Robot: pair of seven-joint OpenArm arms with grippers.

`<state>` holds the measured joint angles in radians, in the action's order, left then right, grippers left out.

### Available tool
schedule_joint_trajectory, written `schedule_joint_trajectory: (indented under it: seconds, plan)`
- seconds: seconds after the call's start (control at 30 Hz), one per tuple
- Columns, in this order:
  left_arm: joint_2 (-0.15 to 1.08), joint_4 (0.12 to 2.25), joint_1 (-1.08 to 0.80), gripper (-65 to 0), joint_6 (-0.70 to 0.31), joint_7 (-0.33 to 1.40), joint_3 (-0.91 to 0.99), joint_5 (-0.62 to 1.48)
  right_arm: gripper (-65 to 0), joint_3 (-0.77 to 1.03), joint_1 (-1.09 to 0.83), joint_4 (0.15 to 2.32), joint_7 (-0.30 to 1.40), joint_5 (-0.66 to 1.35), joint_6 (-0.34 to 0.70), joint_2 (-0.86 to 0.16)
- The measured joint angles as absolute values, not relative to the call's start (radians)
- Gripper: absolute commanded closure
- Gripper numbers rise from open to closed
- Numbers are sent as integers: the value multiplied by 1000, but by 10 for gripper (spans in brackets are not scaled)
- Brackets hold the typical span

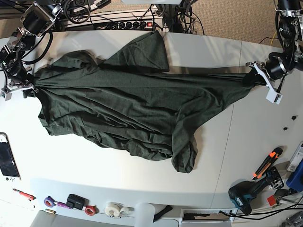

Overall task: Layout the t-shirt on the table in an organized manner, then fold the t-shirt properly
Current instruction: 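Pull the shirt taut between both grippers, then release the left gripper, then grasp the shirt edge with the left gripper and drag it outward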

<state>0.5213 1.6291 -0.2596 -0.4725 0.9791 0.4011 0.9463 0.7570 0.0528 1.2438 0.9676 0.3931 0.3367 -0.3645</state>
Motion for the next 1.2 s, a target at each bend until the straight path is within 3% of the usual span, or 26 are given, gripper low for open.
schedule_joint_trajectory:
  seconds: [0.03, 0.1, 0.17, 0.27, 0.37, 0.53, 0.73, 0.8, 0.87, 0.97, 1.2]
  plan:
    - [521, 1629, -260, 0, -472, 979, 401, 946, 0, 757, 53, 1244, 968, 393, 337, -364]
    - [521, 1629, -260, -123, -472, 979, 401, 946, -12, 757, 53, 1244, 968, 393, 340, -364]
    - [522, 1629, -259, -239, -463, 978, 402, 926, -119, 757, 53, 1244, 966, 384, 364, -365]
    - [524, 1628, -254, -258, -462, 978, 403, 928, -234, 759, 53, 1245, 964, 373, 386, -365]
    - [524, 1628, -243, -258, -464, 975, 403, 927, -237, 759, 53, 1246, 968, 375, 385, -366]
    - [524, 1628, -208, -258, -485, 987, 403, 1014, -237, 759, 56, 1250, 1002, 380, 384, -368]
    - [520, 1629, -208, -203, -696, 1292, 402, 1451, -237, 759, 56, 1250, 1002, 383, 384, -368]
    - [509, 1630, -205, -128, -696, 1302, 403, 1458, -237, 759, 55, 1250, 1002, 391, 381, -368]
    - [484, 1630, -205, 0, -697, 1299, 398, 1455, -236, 759, 55, 1250, 1002, 393, 381, -368]
    - [443, 1630, -205, 0, -696, 1258, 333, 1454, -236, 759, 55, 1250, 1003, 393, 381, -368]
    - [397, 1627, -149, 0, -689, 1152, 92, 1218, -236, 759, 55, 1250, 1006, 393, 381, -368]
